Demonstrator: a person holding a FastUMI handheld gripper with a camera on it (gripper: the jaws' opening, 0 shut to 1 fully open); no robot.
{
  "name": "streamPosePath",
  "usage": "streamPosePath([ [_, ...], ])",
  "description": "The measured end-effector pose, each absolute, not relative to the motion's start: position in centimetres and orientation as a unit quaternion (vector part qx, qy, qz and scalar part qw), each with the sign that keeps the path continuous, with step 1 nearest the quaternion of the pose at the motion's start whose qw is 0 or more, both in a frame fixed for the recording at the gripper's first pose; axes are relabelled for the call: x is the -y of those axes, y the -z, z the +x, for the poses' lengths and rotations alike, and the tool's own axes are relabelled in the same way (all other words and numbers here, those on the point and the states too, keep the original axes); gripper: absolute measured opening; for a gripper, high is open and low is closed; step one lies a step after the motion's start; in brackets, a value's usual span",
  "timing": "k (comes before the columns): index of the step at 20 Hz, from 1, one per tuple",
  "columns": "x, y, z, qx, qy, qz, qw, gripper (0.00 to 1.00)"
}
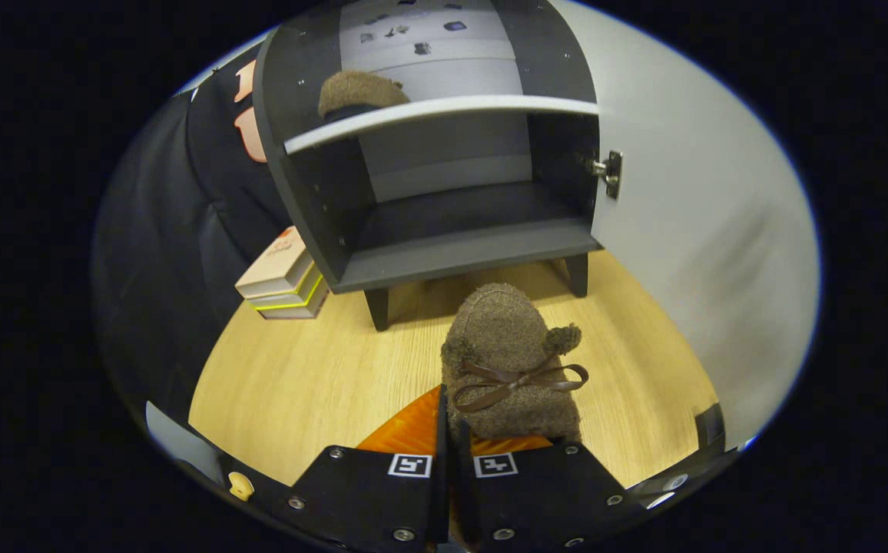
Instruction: Open the shoe cabinet door, grab the shoes and put them into the shoe cabinet, then close the shoe cabinet door.
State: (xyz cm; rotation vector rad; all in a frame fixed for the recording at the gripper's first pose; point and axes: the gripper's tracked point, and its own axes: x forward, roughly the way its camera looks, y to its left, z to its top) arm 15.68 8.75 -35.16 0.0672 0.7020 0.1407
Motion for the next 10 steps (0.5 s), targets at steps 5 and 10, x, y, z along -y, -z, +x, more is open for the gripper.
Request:
streamPosePath([
  [5,-8.4,27.1,19.0,-0.298,-0.063,0.014,0.952,0.06],
  [10,-8.1,20.7,23.6,-0.251,-0.067,0.004,0.966,0.06],
])
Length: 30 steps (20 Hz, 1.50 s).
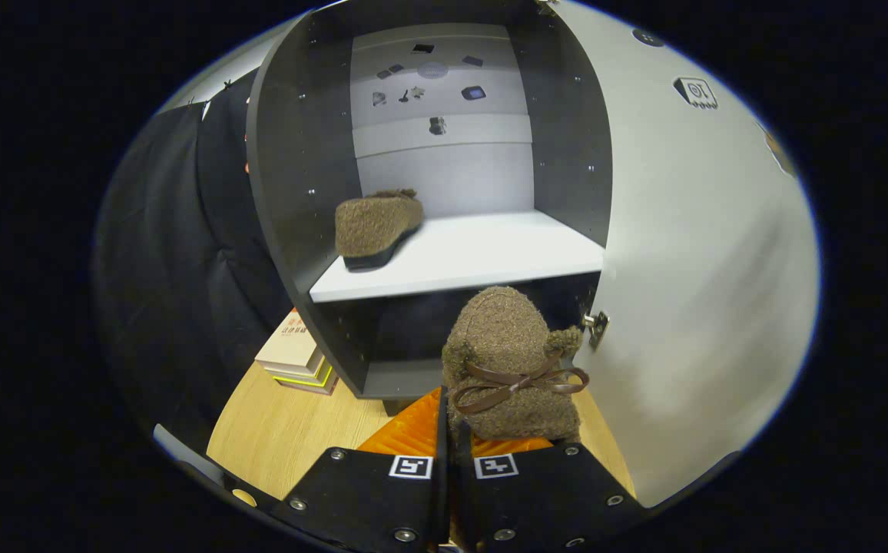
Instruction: Open the shoe cabinet door, grab the shoes and put them into the shoe cabinet, then close the shoe cabinet door.
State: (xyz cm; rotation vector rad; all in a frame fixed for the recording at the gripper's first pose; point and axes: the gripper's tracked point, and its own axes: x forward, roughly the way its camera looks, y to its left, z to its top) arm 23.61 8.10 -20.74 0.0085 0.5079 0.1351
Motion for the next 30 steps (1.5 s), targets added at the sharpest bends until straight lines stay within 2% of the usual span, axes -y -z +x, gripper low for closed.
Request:
streamPosePath([
  [6,-7.2,13.4,31.1,-0.204,-0.068,-0.013,0.976,0.06],
  [9,-7.3,11.9,36.2,-0.207,-0.073,-0.031,0.975,0.06],
  [18,-9.3,14.1,48.0,-0.259,-0.086,-0.047,0.961,0.06],
  [23,-9.0,16.5,50.1,-0.291,-0.081,-0.051,0.952,0.06],
  [30,-8.7,17.3,50.9,-0.294,-0.073,-0.043,0.952,0.07],
])
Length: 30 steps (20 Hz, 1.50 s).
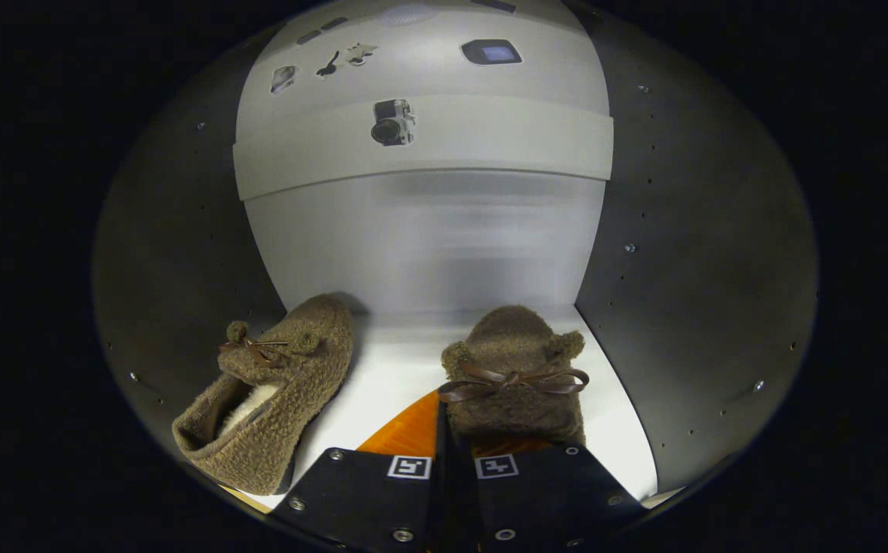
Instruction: Open the shoe cabinet door, grab the shoes and put them into the shoe cabinet, then close the shoe cabinet door.
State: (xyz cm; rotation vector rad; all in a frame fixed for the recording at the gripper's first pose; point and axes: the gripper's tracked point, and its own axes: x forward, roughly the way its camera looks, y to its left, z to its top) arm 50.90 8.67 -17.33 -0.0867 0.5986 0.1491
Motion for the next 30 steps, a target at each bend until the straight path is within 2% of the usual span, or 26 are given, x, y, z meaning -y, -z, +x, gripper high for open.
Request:
streamPosePath([
  [4,-8.9,16.7,50.6,-0.286,-0.068,-0.036,0.955,0.19],
  [5,-9.1,16.4,50.1,-0.286,-0.072,-0.032,0.955,0.27],
  [7,-8.8,15.7,49.4,-0.277,-0.066,-0.043,0.958,0.36],
  [11,-8.3,14.8,47.5,-0.277,-0.061,-0.045,0.958,0.38],
  [16,-7.7,11.4,43.2,-0.234,-0.055,-0.025,0.97,0.38],
  [25,-8.6,5.9,29.0,-0.183,-0.061,-0.019,0.981,0.38],
  [30,-9.4,6.1,21.1,-0.18,-0.06,-0.003,0.982,0.4],
])
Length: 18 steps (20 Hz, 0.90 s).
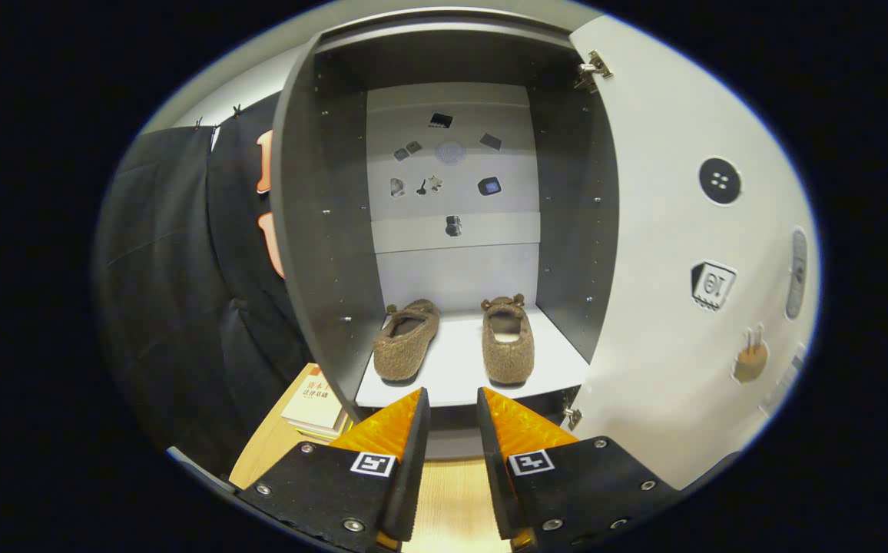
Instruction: Open the shoe cabinet door, grab the shoes and put them into the shoe cabinet, then close the shoe cabinet door.
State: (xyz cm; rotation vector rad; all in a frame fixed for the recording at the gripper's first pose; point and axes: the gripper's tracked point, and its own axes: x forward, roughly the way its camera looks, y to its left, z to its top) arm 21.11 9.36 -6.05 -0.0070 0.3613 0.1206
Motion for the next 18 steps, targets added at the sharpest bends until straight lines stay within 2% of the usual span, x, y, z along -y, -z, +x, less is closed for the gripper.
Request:
streamPosePath([
  [4,-9.0,5.3,15.2,-0.164,-0.049,-0.003,0.985,0.4],
  [12,-3.9,1.9,4.3,-0.124,-0.018,0.016,0.992,0.46],
  [18,1.8,0.3,-0.3,-0.1,0.001,0.026,0.995,0.51],
])
